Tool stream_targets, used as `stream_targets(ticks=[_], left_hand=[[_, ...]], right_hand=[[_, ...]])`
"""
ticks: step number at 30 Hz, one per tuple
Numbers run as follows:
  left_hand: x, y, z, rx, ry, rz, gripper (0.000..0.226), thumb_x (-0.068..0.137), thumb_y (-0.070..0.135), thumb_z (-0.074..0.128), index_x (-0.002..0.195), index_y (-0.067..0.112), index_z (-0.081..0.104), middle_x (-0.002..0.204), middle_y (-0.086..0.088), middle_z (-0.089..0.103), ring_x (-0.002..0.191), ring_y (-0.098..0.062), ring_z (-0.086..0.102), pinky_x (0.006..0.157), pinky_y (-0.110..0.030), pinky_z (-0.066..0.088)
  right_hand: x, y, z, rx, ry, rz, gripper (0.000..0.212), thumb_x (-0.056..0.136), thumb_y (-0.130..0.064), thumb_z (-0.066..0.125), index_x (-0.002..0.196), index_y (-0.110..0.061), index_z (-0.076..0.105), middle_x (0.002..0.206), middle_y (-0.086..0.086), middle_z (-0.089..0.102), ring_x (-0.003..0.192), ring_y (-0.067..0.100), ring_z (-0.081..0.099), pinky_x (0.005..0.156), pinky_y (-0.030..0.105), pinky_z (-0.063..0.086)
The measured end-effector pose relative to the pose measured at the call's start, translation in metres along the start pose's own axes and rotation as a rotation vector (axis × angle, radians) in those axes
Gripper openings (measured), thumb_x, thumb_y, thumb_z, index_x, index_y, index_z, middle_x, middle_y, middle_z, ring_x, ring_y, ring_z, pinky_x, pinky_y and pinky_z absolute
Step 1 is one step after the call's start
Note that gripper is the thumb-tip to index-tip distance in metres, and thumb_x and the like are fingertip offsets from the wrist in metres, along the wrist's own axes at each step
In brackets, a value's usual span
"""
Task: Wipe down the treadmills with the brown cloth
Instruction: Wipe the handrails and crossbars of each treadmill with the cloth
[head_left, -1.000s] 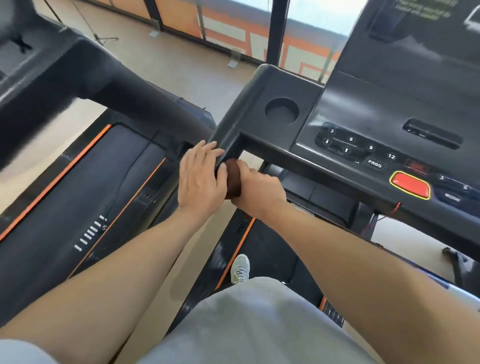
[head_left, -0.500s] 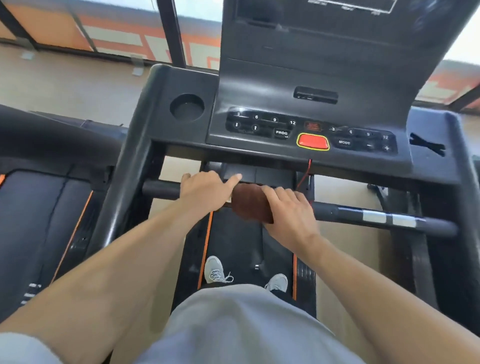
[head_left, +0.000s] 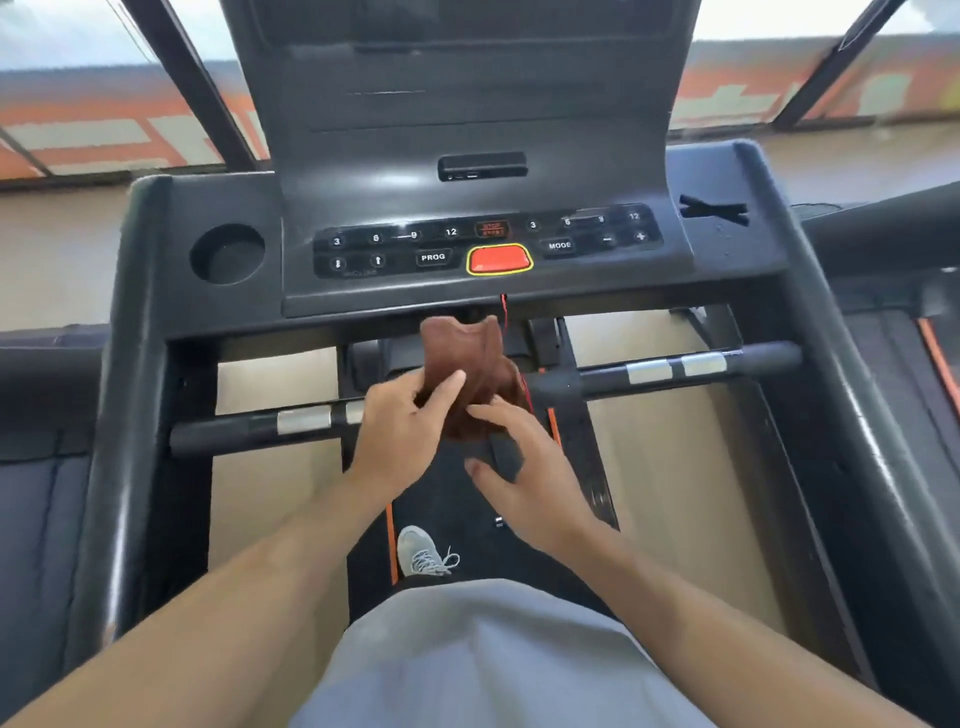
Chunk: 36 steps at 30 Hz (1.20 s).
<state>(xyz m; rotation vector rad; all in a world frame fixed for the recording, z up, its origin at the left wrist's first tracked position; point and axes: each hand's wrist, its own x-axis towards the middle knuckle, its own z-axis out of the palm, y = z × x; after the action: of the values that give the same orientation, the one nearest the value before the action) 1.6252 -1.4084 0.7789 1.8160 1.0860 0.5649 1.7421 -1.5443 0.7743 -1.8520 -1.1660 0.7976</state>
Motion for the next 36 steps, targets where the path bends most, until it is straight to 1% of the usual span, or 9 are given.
stream_targets(ticks=[4, 9, 14, 20, 23, 25, 28, 31, 36], left_hand=[[-0.036, 0.05, 0.025, -0.089, -0.054, 0.134, 0.038, 0.099, 0.043, 0.057, 0.106, 0.012, 0.077, 0.084, 0.007, 0.076, 0.078, -0.012, 0.073, 0.071, -0.038, 0.061], [-0.047, 0.115, 0.073, -0.191, -0.059, 0.209, 0.01, 0.103, 0.018, 0.054, 0.107, 0.024, 0.061, 0.089, 0.014, 0.069, 0.08, -0.009, 0.067, 0.07, -0.024, 0.053], [-0.05, 0.147, 0.128, -0.308, 0.037, 0.073, 0.012, 0.101, 0.015, 0.047, 0.107, 0.024, 0.053, 0.096, 0.006, 0.064, 0.09, -0.017, 0.061, 0.084, -0.034, 0.051], [-0.033, 0.163, 0.139, -0.258, 0.216, -0.004, 0.022, 0.102, 0.007, 0.053, 0.109, 0.027, 0.05, 0.1, 0.018, 0.064, 0.094, 0.01, 0.06, 0.083, -0.007, 0.042], [-0.004, 0.158, 0.126, -0.163, 0.253, 0.027, 0.02, 0.099, 0.012, 0.06, 0.114, 0.025, 0.054, 0.103, 0.02, 0.065, 0.096, 0.008, 0.062, 0.086, -0.014, 0.046], [0.022, 0.138, 0.116, -0.036, 0.283, -0.021, 0.022, 0.096, 0.021, 0.065, 0.116, 0.024, 0.055, 0.098, 0.021, 0.067, 0.09, 0.003, 0.063, 0.087, -0.024, 0.051], [0.043, 0.095, 0.1, 0.143, 0.185, -0.099, 0.038, 0.096, 0.028, 0.066, 0.131, 0.024, 0.052, 0.099, 0.016, 0.07, 0.089, -0.005, 0.062, 0.087, -0.03, 0.047], [0.048, 0.052, 0.087, 0.426, -0.066, 0.038, 0.037, 0.096, 0.028, 0.064, 0.132, 0.024, 0.055, 0.106, 0.013, 0.071, 0.103, -0.015, 0.058, 0.087, -0.028, 0.038], [0.048, 0.031, 0.087, 0.627, -0.174, 0.063, 0.034, 0.101, 0.032, 0.045, 0.133, 0.033, 0.054, 0.109, -0.006, 0.069, 0.104, -0.037, 0.062, 0.087, -0.046, 0.051]], right_hand=[[-0.029, 0.008, -0.032, 0.342, 0.244, 0.142, 0.066, 0.086, -0.024, 0.082, 0.141, -0.027, 0.047, 0.123, -0.012, 0.066, 0.115, 0.017, 0.066, 0.097, 0.036, 0.056], [-0.042, 0.04, -0.087, 0.565, 0.248, 0.351, 0.087, 0.072, -0.057, 0.083, 0.147, -0.031, 0.047, 0.131, -0.006, 0.067, 0.118, 0.014, 0.066, 0.103, 0.042, 0.053], [-0.047, 0.06, -0.144, 0.651, 0.105, 0.359, 0.039, 0.086, -0.042, 0.075, 0.121, -0.026, 0.071, 0.113, -0.002, 0.077, 0.11, 0.017, 0.072, 0.099, 0.046, 0.057], [-0.031, 0.058, -0.18, 0.587, 0.264, 0.169, 0.02, 0.099, -0.021, 0.069, 0.113, -0.033, 0.061, 0.102, -0.003, 0.073, 0.099, 0.015, 0.071, 0.085, 0.036, 0.061], [-0.005, 0.047, -0.187, 0.417, 0.267, 0.145, 0.024, 0.099, -0.025, 0.069, 0.121, -0.028, 0.058, 0.097, -0.022, 0.07, 0.094, 0.001, 0.067, 0.083, 0.021, 0.054], [0.016, 0.048, -0.187, 0.176, 0.217, 0.2, 0.057, 0.096, -0.028, 0.072, 0.145, -0.026, 0.045, 0.12, -0.027, 0.061, 0.116, -0.002, 0.058, 0.101, 0.02, 0.045], [0.039, 0.063, -0.179, -0.354, 0.132, 0.077, 0.099, 0.088, -0.028, 0.077, 0.164, -0.02, 0.013, 0.159, -0.002, 0.034, 0.149, 0.021, 0.025, 0.124, 0.037, 0.02], [0.055, 0.071, -0.158, -0.778, -0.184, -0.231, 0.106, 0.079, -0.044, 0.083, 0.163, -0.022, 0.022, 0.167, 0.003, 0.026, 0.155, 0.029, 0.019, 0.128, 0.048, 0.01], [0.091, 0.064, -0.118, -1.005, -0.36, -0.193, 0.074, 0.077, -0.055, 0.078, 0.137, -0.025, 0.046, 0.125, 0.0, 0.063, 0.116, 0.028, 0.061, 0.098, 0.045, 0.047]])
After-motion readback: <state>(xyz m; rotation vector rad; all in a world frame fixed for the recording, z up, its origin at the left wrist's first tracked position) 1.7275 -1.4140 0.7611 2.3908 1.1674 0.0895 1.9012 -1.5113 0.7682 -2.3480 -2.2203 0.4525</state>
